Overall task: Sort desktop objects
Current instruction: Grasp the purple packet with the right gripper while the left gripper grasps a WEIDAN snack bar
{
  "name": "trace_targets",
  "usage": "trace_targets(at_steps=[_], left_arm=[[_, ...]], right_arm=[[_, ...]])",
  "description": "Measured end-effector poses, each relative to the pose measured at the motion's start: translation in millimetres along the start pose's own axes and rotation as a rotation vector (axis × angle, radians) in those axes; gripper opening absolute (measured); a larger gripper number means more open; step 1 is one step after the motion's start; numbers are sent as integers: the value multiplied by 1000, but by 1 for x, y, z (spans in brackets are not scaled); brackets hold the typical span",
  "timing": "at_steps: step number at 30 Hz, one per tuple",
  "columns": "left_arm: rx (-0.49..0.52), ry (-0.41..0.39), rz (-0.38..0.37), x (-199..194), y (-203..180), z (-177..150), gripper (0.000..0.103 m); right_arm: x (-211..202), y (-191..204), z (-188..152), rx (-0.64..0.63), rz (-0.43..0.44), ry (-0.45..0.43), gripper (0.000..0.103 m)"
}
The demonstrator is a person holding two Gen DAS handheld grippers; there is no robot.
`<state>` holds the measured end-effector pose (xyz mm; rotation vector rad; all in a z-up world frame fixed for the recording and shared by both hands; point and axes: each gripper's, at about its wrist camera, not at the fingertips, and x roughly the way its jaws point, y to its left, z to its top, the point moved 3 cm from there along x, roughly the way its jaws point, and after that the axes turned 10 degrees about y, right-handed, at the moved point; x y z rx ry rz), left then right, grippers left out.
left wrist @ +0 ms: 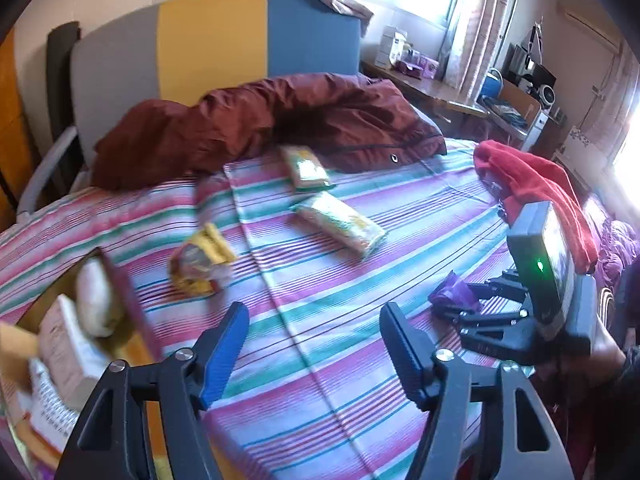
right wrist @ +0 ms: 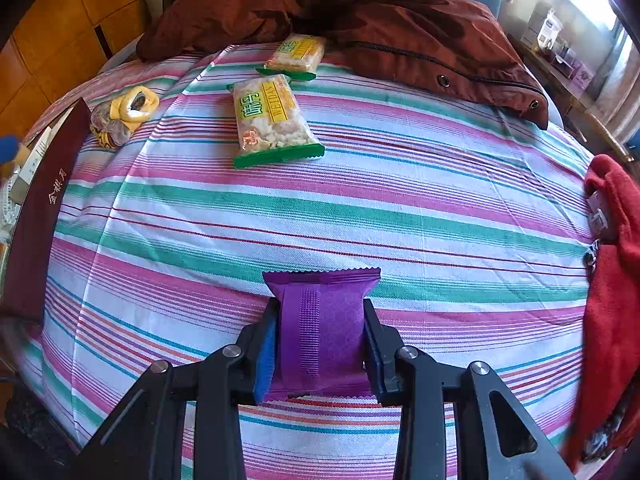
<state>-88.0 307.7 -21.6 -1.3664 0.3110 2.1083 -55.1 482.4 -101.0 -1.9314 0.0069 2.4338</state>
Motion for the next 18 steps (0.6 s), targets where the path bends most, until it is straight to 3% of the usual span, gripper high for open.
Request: trace_targets(at_steps=[8,12,18], left_arm=[[-28,110,-14,56,-20,34,67],[-18,117,39,76,-27,49,67],[-43,133,44,98,-32,66,67]], right_arm=[[-11,-12,1,30,-29,-40,37],[-9,-19,7,49,-37,-47,37],[-13,-29,10,75,-34,-73,37]])
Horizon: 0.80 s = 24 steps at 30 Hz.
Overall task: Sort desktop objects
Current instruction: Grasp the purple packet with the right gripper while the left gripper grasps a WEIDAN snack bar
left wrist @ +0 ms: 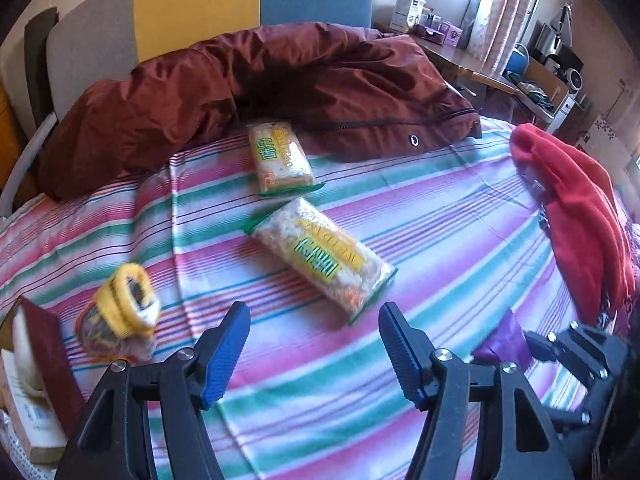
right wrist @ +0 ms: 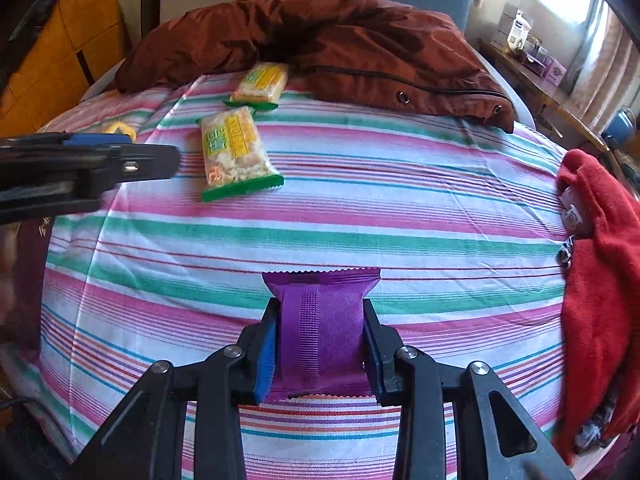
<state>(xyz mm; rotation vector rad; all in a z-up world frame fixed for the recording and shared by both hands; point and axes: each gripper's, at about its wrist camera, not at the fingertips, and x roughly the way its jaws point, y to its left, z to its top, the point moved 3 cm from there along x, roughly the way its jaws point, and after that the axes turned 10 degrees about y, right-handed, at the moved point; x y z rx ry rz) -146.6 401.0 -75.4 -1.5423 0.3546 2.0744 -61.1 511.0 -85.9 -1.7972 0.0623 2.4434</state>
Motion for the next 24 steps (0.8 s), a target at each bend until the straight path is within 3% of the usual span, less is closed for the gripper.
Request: trace_targets(at_steps=[9,20,24], left_arm=[[-114,48,-46,29,-4,36,67],[-202,108,56,64,-2,61,68],[-127,88,119,66,-14,57,68]], right_arm=[[-4,-5,2,21,11,-27,37],[-7,-8,3,37,29,-53,37],[-7,-9,4,40,30,-55,37]])
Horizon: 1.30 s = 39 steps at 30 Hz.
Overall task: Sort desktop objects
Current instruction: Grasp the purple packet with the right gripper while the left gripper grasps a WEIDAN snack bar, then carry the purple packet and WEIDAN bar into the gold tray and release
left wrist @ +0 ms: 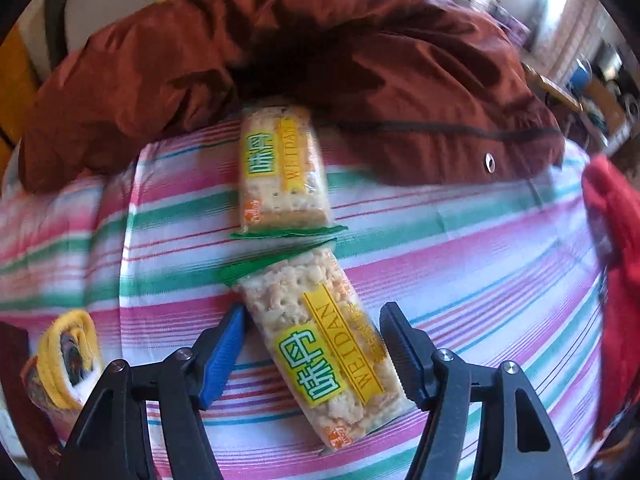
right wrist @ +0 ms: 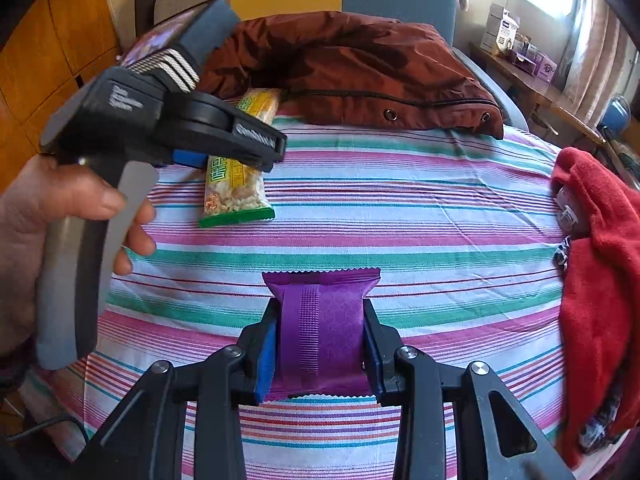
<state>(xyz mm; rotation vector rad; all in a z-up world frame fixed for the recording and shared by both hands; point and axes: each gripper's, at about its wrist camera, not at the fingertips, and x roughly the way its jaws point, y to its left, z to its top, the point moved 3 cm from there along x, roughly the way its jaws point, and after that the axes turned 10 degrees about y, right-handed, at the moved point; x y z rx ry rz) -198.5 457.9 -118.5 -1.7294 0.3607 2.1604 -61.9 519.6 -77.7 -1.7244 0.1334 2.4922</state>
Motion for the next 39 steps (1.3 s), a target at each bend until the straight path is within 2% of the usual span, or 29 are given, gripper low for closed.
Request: trace_targets(at_steps=[3,7,10,12,18,22,27,32,39], left_arm=[[74,-27,33,0,-6,-13,68],[104,-26,25,-3,-3,-25,71],[117,-25,37,-8,1,-34,63],[120,-37,44,-12,4,-42,51],[123,-57,42,-24,15,-70,49],[119,-109,34,-46,27,-91,49],[121,-216,30,-90,44,-115,49],[104,-309,24,-122,64,-116,49],[45,-368,25,-158,102,-147,49]], right_arm=[[0,1,0,-3,-3,1,37],[-1,0,0,-4,-7,-2,37],[0,-2,0,0,-10,1,37],[0,-3,0,0,-14,5,37],[1,-3,-1,2,-29,4,37],[2,-3,-3,1,-40,8,37],[1,2,-4,-17,-47,2,37],[0,6,-3,-24,-47,-6,37],[-1,16,-4,-39,-25,2,37]])
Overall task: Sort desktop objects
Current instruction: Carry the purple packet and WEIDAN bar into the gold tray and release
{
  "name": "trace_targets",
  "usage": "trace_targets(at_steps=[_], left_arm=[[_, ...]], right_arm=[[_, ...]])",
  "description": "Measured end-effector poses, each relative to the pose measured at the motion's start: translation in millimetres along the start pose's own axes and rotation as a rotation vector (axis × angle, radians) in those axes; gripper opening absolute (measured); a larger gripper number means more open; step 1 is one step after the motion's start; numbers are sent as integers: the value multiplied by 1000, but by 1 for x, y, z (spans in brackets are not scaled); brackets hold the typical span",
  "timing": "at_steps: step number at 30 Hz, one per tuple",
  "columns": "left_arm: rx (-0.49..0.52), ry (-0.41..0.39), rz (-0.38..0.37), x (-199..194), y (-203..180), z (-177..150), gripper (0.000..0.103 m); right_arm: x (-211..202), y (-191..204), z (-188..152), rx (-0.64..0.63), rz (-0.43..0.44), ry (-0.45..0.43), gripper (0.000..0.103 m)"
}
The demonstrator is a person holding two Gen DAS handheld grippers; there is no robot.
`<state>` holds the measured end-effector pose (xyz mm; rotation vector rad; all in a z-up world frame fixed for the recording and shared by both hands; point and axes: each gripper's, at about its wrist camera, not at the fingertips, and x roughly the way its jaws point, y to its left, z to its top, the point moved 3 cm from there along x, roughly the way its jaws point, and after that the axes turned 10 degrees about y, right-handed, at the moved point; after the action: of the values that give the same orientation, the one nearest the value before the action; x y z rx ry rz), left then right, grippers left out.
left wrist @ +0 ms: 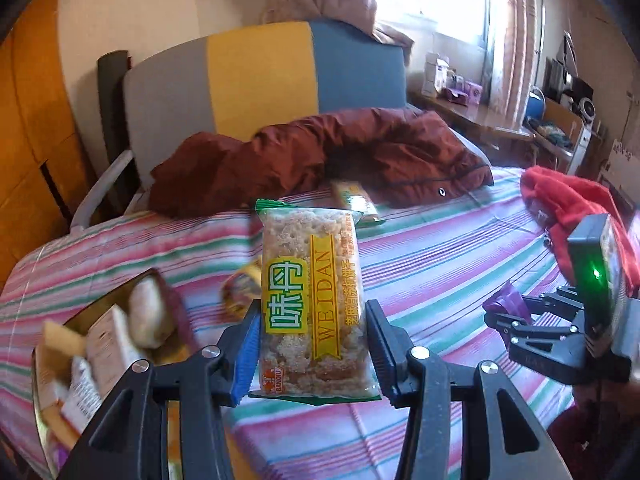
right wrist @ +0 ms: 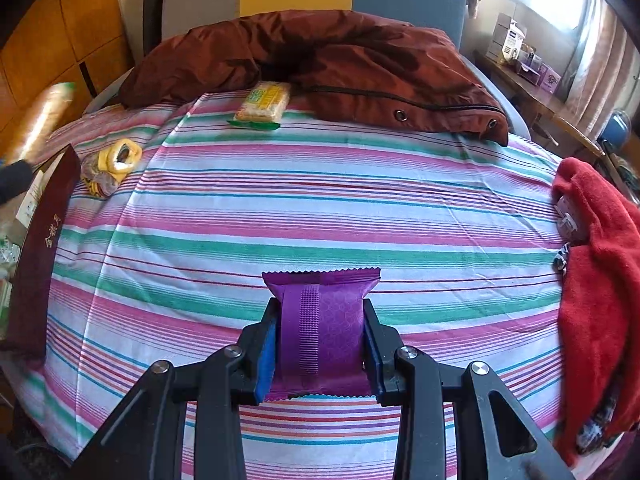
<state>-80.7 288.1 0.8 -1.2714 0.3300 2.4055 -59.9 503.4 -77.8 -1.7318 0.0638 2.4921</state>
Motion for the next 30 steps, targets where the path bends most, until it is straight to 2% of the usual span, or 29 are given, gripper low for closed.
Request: trace_targets(at_steps=[6,11,13,22,26,30], left_arm=[[-53,-18,34,-21,36,-18,49],[-95,-28,60,-34,62,-30,49],[-118,-33,71,-38,74,-34,49],[-229,-49,140,-57,130,-64,49],[-281,-36,158,-59,152,-80,49],[-332,-11,164,-55,170,-94,50]], right_arm=[[-10,14,2,-6,22,-11,37],[-31,43,7,-40,78,-35,37],[-43,60,10,-64,99,-54,37],[-88,162,18,-154,314,-151,37],[-89,215,19,-190,390,-159,37],[-82,248,20,-200,432,-130,37]])
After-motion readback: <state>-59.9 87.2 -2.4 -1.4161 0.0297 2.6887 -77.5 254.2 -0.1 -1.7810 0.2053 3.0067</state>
